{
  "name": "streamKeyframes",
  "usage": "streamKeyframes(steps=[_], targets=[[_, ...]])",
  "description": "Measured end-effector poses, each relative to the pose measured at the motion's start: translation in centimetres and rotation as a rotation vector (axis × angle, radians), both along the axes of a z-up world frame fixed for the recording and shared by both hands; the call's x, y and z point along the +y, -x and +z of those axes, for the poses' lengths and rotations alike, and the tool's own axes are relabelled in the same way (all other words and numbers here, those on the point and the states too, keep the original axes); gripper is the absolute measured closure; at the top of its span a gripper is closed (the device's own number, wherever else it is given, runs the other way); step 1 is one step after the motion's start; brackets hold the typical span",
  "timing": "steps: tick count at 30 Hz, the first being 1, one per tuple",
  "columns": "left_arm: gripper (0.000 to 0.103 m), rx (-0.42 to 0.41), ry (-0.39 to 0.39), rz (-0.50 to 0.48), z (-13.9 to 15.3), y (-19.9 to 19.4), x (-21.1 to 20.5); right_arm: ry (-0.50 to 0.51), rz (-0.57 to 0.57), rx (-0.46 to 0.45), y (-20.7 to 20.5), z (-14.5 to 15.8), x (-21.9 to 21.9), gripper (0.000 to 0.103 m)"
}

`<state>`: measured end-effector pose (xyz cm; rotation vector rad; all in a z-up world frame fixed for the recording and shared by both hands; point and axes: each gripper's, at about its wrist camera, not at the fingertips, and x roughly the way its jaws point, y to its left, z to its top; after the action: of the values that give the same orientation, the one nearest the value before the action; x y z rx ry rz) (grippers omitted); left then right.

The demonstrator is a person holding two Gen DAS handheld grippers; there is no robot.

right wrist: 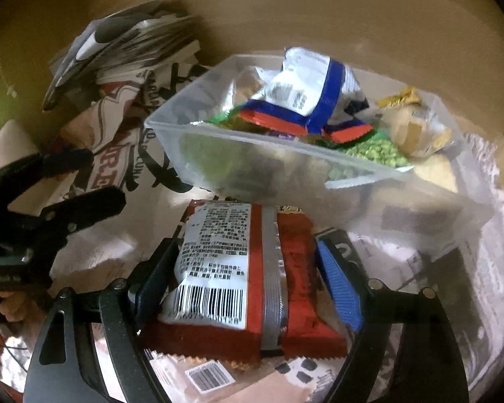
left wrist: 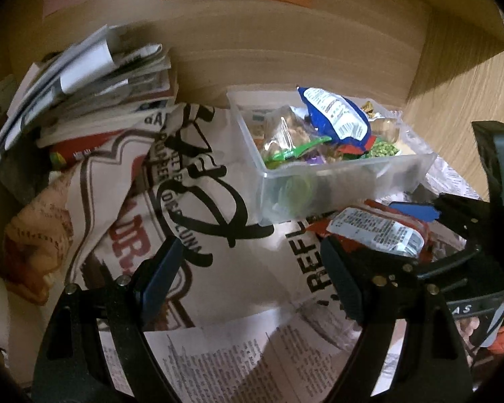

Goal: Organize snacks
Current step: 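Grasp the red-orange bag with the right tool while the left tool grasps a clear cookie pack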

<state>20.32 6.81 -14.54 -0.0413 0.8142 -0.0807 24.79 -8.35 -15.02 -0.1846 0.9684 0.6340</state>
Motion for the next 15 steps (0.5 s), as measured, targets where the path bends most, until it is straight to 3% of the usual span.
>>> streamKeyframes(steps=[3, 15], targets=[[0.019, 0.009, 0.012, 0.0, -0.2, 0.2, -0.2, -0.017, 0.003, 0.001, 0.2, -0.1, -0.2, 0.036], [0.017, 0.055, 0.027, -0.094, -0.4, 1.3, -4.7, -0.064, -0.112, -0.172, 4.3, 4.5, -6.1, 0.036]])
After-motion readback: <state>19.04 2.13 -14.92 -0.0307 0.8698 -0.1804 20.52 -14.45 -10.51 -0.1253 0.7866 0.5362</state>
